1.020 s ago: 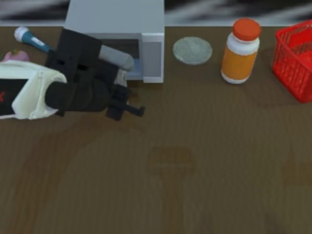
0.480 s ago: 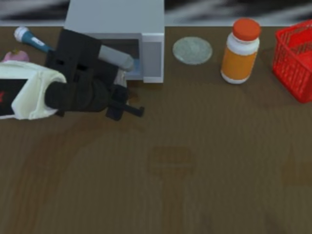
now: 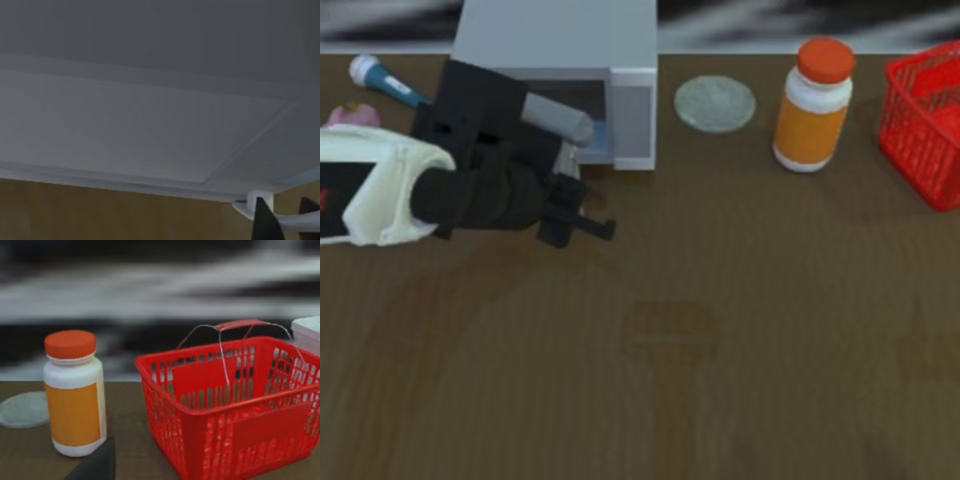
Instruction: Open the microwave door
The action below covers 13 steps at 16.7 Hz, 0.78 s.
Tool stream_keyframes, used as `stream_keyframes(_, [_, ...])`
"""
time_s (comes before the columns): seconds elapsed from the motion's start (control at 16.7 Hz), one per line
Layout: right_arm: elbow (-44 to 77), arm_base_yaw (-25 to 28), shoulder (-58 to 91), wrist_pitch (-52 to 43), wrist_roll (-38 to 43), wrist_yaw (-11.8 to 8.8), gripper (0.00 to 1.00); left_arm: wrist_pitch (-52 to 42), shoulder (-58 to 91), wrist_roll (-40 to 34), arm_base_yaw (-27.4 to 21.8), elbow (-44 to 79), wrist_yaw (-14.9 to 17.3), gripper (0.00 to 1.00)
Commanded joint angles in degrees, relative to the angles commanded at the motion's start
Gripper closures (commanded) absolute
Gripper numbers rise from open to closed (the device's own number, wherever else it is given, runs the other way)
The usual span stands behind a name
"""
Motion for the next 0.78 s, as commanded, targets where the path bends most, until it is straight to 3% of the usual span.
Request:
stream_keyframes(0.42, [0.00,0.00,0.00,0.00,0.00,0.00,0.00,0.00,0.00,0.00,0.00,0.00,0.00,1.00])
stream_keyframes(0.78, [0.00,0.00,0.00,0.00,0.00,0.00,0.00,-0.17,-0.77,1.99,0.78,-0.79,2.01,1.00])
